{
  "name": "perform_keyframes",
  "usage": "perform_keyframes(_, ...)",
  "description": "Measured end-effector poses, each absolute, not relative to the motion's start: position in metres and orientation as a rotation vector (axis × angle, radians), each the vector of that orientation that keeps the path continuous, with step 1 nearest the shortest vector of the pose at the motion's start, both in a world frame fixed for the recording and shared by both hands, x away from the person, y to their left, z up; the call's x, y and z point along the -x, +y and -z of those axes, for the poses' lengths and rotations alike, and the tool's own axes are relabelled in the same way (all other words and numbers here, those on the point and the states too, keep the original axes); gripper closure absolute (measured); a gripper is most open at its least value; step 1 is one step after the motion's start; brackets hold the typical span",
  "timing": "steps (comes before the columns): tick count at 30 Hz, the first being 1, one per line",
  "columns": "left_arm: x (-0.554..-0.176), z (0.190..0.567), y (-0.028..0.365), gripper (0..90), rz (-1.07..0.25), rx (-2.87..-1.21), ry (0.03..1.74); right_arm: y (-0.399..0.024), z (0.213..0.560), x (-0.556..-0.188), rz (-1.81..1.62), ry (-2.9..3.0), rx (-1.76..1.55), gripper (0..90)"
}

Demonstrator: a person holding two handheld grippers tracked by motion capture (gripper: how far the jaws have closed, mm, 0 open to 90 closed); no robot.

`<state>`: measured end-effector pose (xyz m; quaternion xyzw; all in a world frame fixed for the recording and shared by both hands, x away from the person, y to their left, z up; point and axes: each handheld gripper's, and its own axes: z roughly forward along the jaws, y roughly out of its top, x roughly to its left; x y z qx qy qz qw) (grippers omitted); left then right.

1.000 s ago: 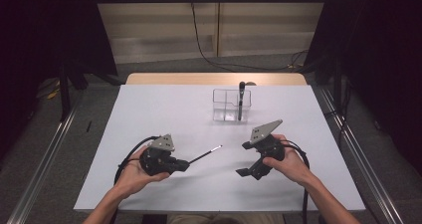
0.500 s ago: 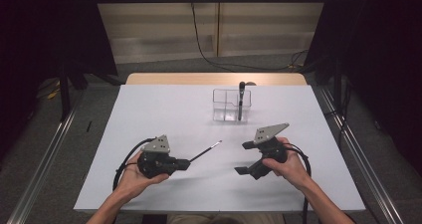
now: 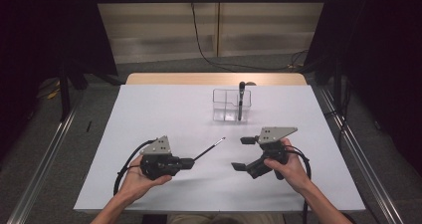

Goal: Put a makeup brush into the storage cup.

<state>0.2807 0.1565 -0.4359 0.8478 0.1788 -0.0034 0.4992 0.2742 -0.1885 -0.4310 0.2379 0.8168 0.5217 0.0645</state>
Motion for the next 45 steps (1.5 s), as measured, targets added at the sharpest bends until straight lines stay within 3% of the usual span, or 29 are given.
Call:
perform_keyframes(12,-0.280,0.438,0.153,85.8,-0.022,-1.973,0.408,-0.182,0.432,-0.273,-1.719,2.315,-0.712,9.6)
perform_keyframes(27,-0.279,0.441,0.147,85.8,-0.036,-1.897,0.393,-0.176,0.429,-0.274,-1.835,2.271,-0.655,5.6)
perform_keyframes(37,-0.281,0.441,0.139,85.8,-0.033,-1.877,0.391,-0.169,0.424,-0.275,-1.920,2.247,-0.633,7.6)
perform_keyframes(41,-0.282,0.439,0.137,85.8,-0.043,-1.873,0.373,-0.169,0.421,-0.277,-1.937,2.218,-0.655,13.5)
perform_keyframes(45,-0.281,0.439,0.136,85.8,-0.042,-1.869,0.365,-0.169,0.422,-0.279,-1.934,2.208,-0.647,26.3)
